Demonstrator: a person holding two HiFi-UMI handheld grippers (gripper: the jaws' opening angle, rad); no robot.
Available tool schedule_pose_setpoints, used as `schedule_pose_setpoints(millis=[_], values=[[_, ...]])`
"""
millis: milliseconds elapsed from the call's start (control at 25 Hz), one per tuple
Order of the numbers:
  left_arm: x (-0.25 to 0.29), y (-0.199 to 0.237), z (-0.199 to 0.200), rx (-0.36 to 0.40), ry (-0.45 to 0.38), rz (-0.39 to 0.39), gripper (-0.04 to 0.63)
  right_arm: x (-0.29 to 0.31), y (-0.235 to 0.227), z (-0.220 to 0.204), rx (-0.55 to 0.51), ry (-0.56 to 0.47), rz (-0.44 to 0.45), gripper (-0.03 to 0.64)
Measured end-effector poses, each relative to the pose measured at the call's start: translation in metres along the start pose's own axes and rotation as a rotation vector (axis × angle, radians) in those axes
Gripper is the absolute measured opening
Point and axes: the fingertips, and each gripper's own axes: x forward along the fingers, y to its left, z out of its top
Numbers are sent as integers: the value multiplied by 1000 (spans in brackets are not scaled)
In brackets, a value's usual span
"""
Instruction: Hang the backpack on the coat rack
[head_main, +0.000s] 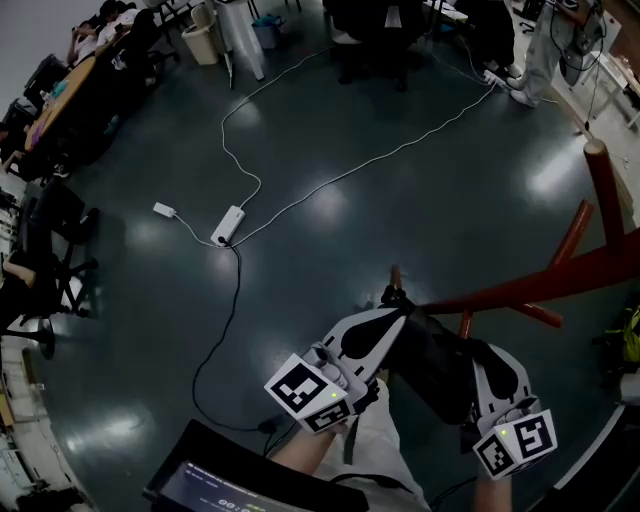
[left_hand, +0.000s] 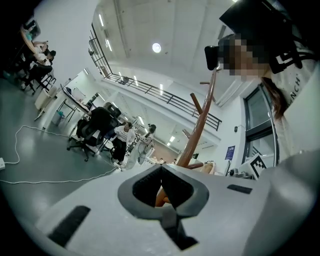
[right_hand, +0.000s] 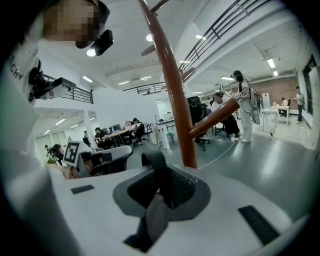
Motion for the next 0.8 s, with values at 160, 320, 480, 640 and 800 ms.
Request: schedule_pose_setpoints(millis=[160, 320, 480, 640, 800], values=[[3, 8, -10, -15, 3, 13, 10, 8, -4, -5, 17, 3, 14, 44], [4, 11, -20, -24, 9, 24, 9, 12, -10, -15, 37, 21, 17, 44], [2, 16, -25, -32, 12, 34, 10, 16, -14, -24, 54, 31, 7, 44], [-4, 22, -29, -30, 19, 57, 9, 19, -17, -34, 59, 46, 6, 44], [-5, 22, -29, -31, 16, 63, 10, 19, -21, -41, 19, 67, -14, 44]])
